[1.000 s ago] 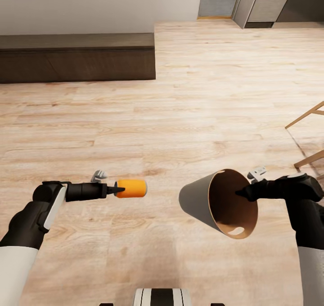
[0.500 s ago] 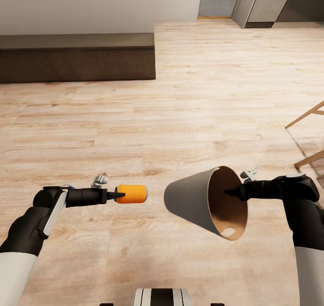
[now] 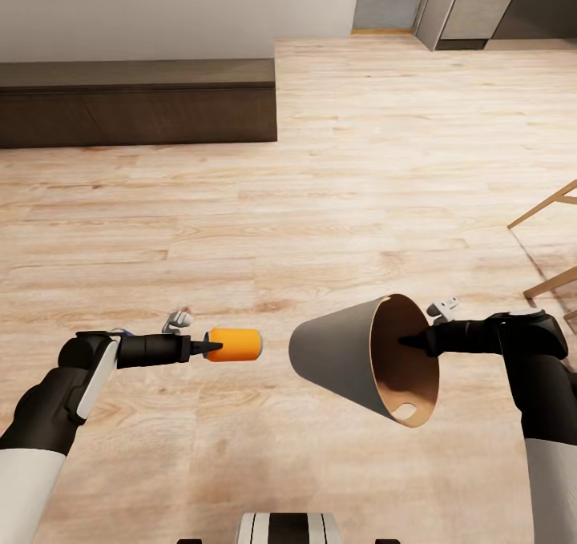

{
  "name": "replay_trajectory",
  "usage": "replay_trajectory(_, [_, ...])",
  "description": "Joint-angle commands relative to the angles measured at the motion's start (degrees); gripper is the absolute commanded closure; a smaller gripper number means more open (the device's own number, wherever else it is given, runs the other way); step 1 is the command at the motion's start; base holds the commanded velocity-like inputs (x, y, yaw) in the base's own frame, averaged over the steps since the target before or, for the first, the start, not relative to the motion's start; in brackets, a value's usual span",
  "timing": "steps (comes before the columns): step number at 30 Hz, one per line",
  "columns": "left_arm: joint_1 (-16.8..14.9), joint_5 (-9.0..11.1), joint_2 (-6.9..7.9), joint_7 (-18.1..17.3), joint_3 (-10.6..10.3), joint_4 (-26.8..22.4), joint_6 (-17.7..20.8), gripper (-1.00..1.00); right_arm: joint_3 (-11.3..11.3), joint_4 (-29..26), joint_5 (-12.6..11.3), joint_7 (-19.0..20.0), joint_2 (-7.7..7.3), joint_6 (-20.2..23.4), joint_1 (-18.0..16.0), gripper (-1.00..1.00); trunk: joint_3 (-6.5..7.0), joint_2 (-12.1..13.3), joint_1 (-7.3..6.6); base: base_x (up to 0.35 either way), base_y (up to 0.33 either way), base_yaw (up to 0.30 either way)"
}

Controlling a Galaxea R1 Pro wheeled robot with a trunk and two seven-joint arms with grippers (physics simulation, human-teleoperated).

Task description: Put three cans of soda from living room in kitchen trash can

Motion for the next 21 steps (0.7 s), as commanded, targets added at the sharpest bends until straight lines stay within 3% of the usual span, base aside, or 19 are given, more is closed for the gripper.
replay_trajectory(1, [0.0, 0.0, 0.00, 0.0, 0.0, 0.0, 0.0, 1.00, 0.0, 0.0, -0.5, 0.5, 0.00, 0.6, 0.0, 1.00, 0.00, 0.0, 0.00, 0.000, 0.000, 0.000])
replay_trajectory(21, [0.0, 0.1, 0.06, -1.0, 0.3, -0.5, 0.1, 1.00, -0.5, 1.4, -0.6, 0.5, -1.19, 0.5, 0.0, 1.00, 0.00, 0.0, 0.00, 0.000, 0.000, 0.000])
